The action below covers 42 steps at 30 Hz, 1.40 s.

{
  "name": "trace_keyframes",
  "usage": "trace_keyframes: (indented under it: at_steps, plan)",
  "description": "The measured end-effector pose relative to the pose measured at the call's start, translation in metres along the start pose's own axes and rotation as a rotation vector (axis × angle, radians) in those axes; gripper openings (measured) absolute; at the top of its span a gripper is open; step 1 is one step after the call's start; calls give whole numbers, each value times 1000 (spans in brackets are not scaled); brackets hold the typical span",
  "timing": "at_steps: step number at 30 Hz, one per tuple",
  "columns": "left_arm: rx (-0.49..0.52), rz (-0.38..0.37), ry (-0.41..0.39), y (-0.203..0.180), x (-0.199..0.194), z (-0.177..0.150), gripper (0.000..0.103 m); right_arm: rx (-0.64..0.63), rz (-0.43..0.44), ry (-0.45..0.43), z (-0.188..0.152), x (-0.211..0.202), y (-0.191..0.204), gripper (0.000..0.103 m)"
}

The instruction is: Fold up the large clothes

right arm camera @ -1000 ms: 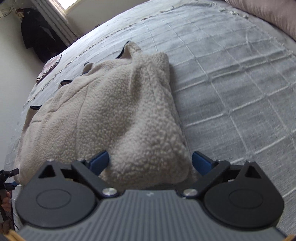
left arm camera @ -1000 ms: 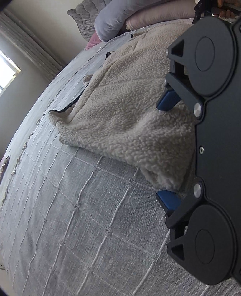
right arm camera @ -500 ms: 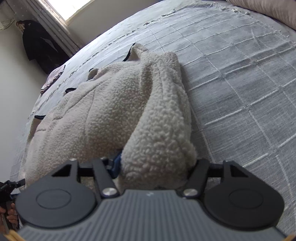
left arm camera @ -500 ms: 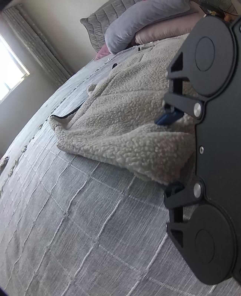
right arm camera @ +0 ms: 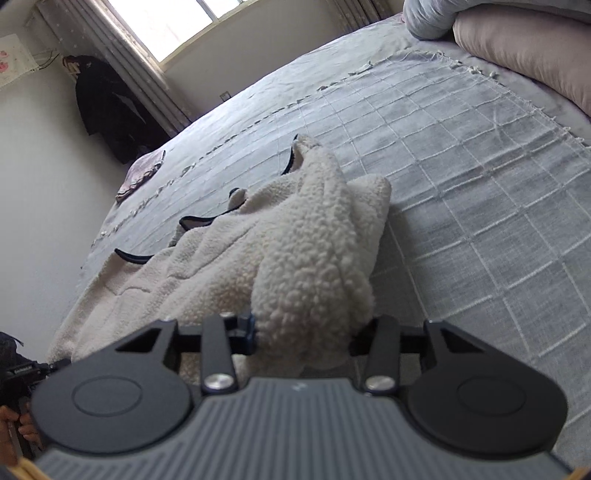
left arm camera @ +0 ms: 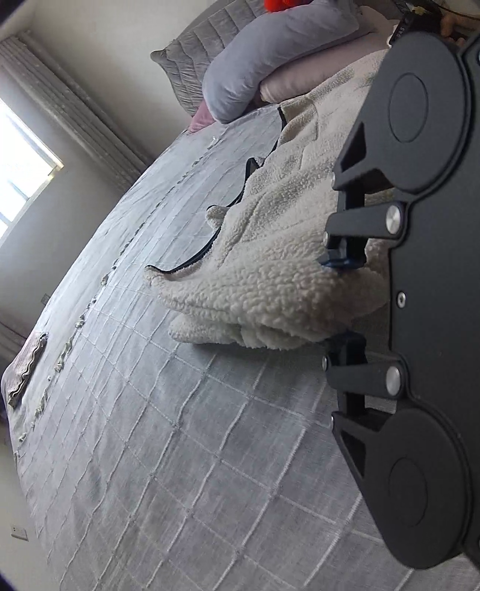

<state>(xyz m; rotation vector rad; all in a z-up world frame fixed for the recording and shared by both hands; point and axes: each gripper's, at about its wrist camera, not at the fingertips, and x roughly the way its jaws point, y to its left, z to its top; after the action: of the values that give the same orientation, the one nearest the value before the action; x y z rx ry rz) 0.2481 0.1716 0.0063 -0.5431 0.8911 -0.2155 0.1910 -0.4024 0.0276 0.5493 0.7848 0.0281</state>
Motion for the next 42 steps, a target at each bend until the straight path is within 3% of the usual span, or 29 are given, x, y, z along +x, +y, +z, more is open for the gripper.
trace_keyframes:
  at_steps: [4,7,8,10,12,14,19,25,29,34,36,38,40,42]
  plan:
    - [58,15,45,11,-7,-31,34,-10,-15,41,-25,-15,-7,43]
    - [127,123,73,18,13,-53,50,-38,-89,74,-44,-7,-13,56]
    - [128,155,68,22,17,-58,60,-54,-133,85,-50,-1,-14,59]
    - [95,170,46,29,15,-65,68,-102,-211,96,-59,8,-15,74]
    - [69,146,38,32,6,-67,74,-158,-263,75,-63,6,-13,83]
    - [54,129,24,33,-3,-69,87,-221,-304,31,-65,-5,-4,86]
    - [-49,74,25,39,-17,-78,88,-297,-337,-81,-61,-29,17,91]
    - [-216,-44,66,50,-6,-88,88,-385,-271,-77,-66,-19,50,91]
    - [-346,-74,19,58,16,-92,88,-426,-239,-76,-72,-1,71,91]
    - [-440,-125,-140,63,27,-99,84,-459,-135,-111,-83,11,99,89]
    - [-451,-108,-178,61,29,-101,63,-488,-96,-120,-89,18,115,82]
    - [-473,-86,-206,61,30,-104,42,-516,-56,-127,-95,26,130,64]
    - [-475,-87,-243,56,26,-106,34,-540,-5,-115,-102,36,143,51]
    - [-404,-84,-295,41,13,-104,30,-557,55,-72,-109,48,153,41]
